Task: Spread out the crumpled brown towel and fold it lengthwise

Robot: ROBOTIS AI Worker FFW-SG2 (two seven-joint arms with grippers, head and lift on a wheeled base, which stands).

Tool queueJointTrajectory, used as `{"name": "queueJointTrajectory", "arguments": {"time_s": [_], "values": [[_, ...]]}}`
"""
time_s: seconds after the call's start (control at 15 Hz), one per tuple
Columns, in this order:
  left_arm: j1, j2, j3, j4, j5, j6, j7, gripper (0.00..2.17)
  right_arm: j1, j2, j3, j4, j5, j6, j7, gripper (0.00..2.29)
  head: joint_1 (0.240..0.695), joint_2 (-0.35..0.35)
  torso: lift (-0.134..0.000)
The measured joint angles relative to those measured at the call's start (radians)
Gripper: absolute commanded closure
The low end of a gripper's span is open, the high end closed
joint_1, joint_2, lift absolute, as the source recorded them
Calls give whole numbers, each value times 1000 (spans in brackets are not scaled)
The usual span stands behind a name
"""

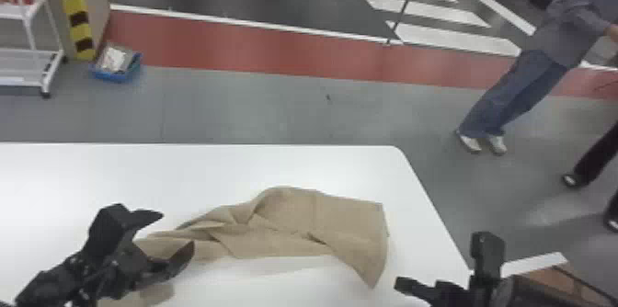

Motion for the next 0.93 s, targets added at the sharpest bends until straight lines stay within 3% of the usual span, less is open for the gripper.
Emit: {"name": "queueJointTrajectory", "arguments": {"time_s": [0.27,0.4,0.67,0.93], "values": [[-63,-40,-62,62,-57,27,32,400,9,0,16,-16,-16,2,3,66,695,-350,0],[-108,-67,-103,122,-77,32,58,599,17,0,17,-22,-21,0,5,66,695,-350,0],[-160,-108,-163,210,-109,32,97,599,22,0,24,-24,-26,-9,8,66,695,-350,0],[-185,-114,-159,251,-125,31,117,603,25,0,41,-32,-40,-9,9,66,695,-350,0]]}}
